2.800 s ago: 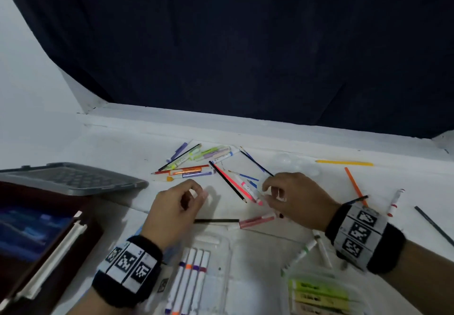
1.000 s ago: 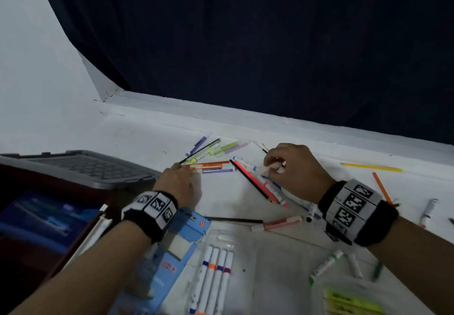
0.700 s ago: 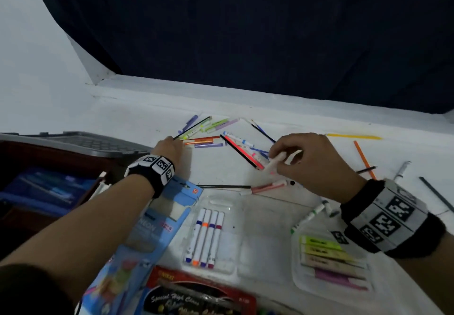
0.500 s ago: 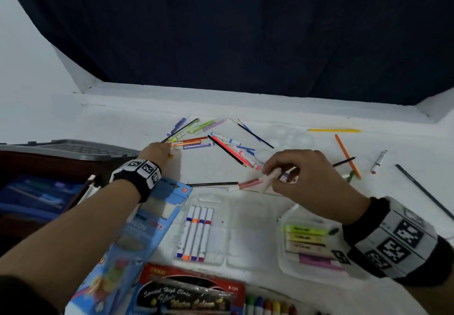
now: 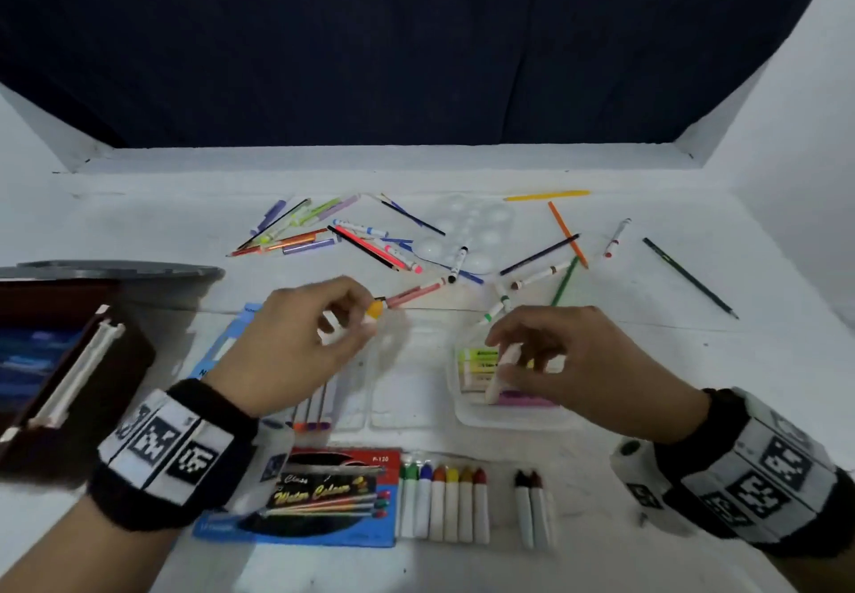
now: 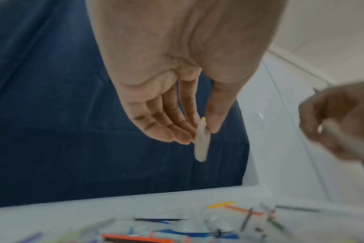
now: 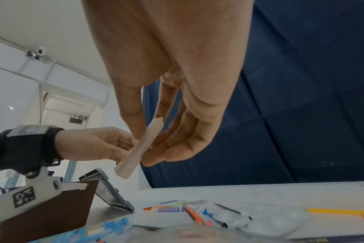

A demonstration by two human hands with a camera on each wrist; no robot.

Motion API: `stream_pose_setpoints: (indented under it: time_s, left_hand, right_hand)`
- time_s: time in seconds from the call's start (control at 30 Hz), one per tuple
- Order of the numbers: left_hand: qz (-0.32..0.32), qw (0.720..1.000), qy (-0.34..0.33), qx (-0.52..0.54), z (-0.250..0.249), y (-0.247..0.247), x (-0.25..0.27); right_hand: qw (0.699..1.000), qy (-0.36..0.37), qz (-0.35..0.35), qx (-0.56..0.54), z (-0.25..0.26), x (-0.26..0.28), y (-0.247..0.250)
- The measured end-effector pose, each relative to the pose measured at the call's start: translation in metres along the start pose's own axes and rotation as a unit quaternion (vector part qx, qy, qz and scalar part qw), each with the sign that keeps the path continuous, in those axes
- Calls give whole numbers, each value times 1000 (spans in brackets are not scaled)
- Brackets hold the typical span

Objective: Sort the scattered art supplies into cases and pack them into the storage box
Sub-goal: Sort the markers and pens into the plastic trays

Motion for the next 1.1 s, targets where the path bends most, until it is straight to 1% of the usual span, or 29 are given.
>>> stream_pose_setpoints:
  time_s: [0.1, 0.17, 0.2, 0.33, 0.53, 0.63, 0.73, 0.8, 0.9, 1.1]
  left_hand:
    - [115, 986, 46, 114, -16, -40, 32]
    - [162, 973, 63, 152, -22, -70, 50]
    - [172, 970, 68, 158, -25, -83, 56]
    - [187, 968, 71, 153, -32, -123, 72]
    - [180, 974, 82, 107, -35, -142, 71]
    - [175, 976, 93, 94, -36, -145, 69]
    - [195, 968, 109, 111, -36, -147, 69]
    - [210, 966, 118, 98, -36, -148, 68]
    - [233, 965, 109, 58, -36, -148, 66]
    - [257, 963, 67, -48, -36, -145, 63]
  right_hand:
    - [996, -1, 82, 21, -11, 24, -8]
    - [992, -24, 121, 4, -21, 38, -16]
    - [990, -35, 135, -4, -25, 44, -20]
    - [983, -51, 177, -9, -35, 60, -38]
    - [980, -53, 191, 33, -45, 60, -58]
    - [980, -56, 185, 49, -44, 57, -60]
    - [982, -56, 168, 70, -45, 55, -61]
    - [982, -59, 166, 68, -46, 56, -62]
    - [982, -64, 167, 63, -49, 59, -60]
    - [978, -52, 168, 111, -48, 62, -59]
Point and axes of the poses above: each hand's wrist, its own x-axis away from the middle knuckle, its own y-axis out of the back of the hand, z = x × y, the point moved 3 cm from there along -x, towards the middle knuckle, and after that the axes turned 3 degrees about y, right-handed, at the moved point
